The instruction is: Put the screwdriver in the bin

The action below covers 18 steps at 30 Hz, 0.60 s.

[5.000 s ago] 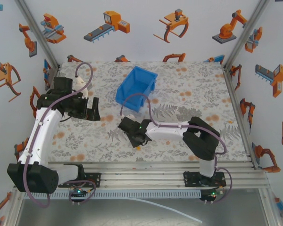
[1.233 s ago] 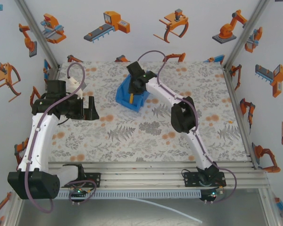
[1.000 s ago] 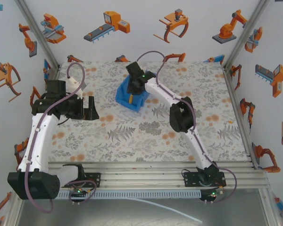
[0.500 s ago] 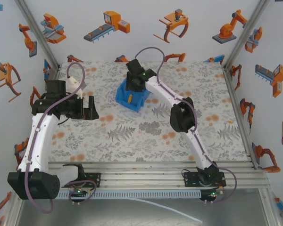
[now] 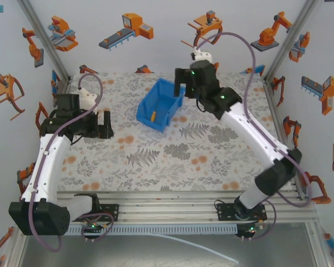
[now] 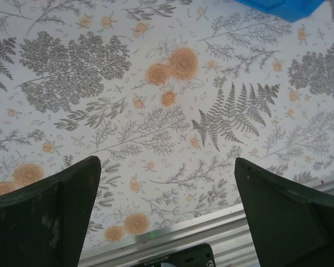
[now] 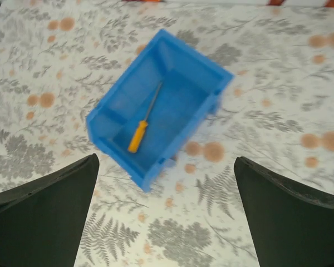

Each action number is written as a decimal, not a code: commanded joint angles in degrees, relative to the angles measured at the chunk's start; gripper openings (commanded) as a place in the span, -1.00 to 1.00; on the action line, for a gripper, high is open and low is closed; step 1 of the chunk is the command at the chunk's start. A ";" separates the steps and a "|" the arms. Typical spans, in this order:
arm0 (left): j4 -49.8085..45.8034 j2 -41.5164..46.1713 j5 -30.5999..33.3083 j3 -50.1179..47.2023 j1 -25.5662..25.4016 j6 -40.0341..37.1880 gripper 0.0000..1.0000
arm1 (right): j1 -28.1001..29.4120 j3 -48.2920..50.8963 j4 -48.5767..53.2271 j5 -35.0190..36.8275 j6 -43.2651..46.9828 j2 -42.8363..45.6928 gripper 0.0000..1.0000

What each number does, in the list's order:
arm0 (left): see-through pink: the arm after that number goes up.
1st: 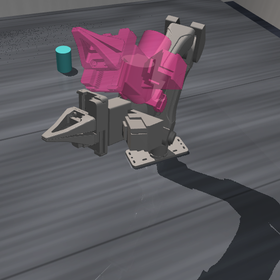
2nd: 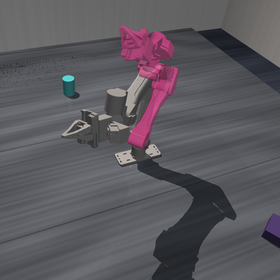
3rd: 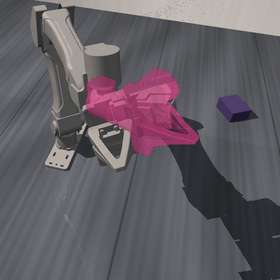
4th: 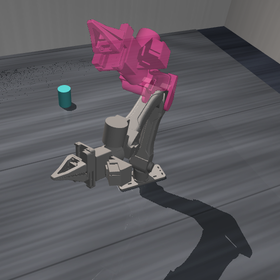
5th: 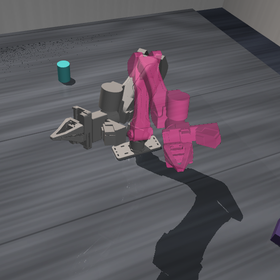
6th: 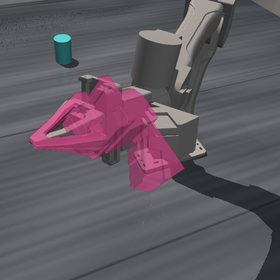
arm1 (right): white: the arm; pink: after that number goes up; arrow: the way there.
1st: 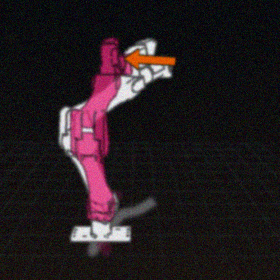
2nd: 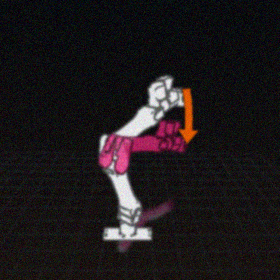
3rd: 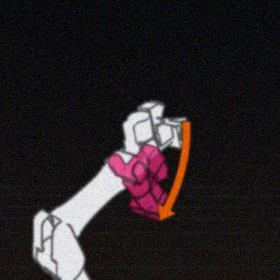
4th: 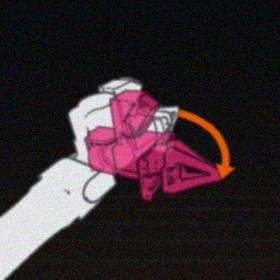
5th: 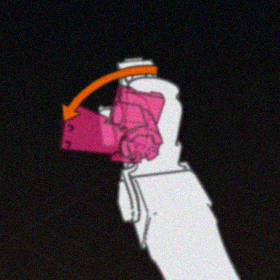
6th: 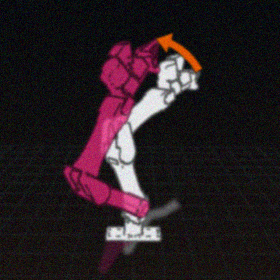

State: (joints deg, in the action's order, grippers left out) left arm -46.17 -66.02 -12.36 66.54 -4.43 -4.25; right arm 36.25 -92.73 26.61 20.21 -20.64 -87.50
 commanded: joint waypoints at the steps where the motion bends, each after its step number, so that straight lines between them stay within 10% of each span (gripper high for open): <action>1: 7.59 -0.25 5.92 -3.28 -0.41 3.65 0.95 | -0.82 13.91 -3.16 7.06 4.64 6.65 0.99; 11: 24.29 -5.76 7.83 -10.91 -0.06 8.90 0.95 | -15.32 49.85 -17.12 11.13 7.21 31.68 0.99; 18: 40.27 -9.91 12.38 -18.13 0.59 10.60 0.95 | -28.19 65.24 -38.37 6.84 12.70 31.22 0.99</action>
State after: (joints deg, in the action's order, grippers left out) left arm -16.53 -74.81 -2.98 50.24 -4.45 4.34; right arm 12.27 -31.94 1.83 28.84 -10.55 -54.72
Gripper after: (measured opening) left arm 0.974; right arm 0.993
